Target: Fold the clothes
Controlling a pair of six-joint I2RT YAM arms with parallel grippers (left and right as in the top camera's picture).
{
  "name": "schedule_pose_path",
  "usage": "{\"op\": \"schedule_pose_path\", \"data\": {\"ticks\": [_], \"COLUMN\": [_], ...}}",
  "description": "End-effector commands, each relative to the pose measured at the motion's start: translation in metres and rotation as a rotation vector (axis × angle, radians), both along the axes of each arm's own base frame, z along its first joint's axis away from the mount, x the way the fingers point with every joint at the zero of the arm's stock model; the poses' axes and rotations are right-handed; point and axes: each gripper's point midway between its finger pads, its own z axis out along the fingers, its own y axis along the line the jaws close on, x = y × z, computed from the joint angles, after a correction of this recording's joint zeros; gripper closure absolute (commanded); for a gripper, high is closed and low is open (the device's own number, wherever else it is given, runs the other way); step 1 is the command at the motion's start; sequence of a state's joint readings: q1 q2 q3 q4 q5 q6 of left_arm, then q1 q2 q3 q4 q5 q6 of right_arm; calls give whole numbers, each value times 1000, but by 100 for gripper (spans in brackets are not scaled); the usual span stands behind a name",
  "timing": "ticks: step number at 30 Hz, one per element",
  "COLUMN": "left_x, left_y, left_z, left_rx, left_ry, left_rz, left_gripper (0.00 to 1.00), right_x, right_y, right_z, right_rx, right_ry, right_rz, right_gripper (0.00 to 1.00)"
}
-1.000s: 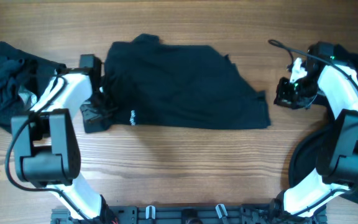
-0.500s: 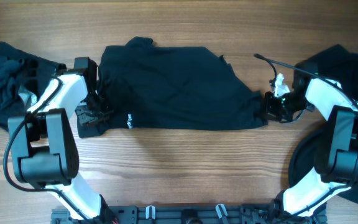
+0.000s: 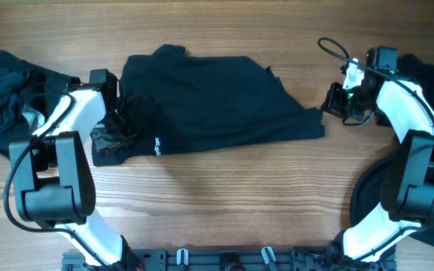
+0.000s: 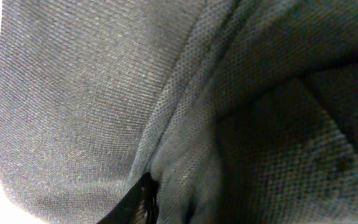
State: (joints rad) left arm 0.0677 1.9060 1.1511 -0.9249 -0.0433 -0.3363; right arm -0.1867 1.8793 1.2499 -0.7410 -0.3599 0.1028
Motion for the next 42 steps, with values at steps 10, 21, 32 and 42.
{"op": "schedule_pose_path", "data": {"ticks": [10,21,32,42], "left_x": [-58,-1,66,87], "left_y": [10,19,-4,-17], "left_z": [-26,21,61,65], "left_rx": [54,76,-62,-142], "left_ry": [238,66,-205,-294], "left_rz": [5,15,22,16], "left_gripper": [66,53,0,0], "right_x": [-106,-68,47,119], "right_y": [-47,-42,49,123], "right_z": [-64,11,109,28], "right_rx": [-304,-265,-9,143], "right_ry": [370,146,-362,-183], "right_rz": [-178,-210,154,6], "right_gripper": [96,83,51,57]}}
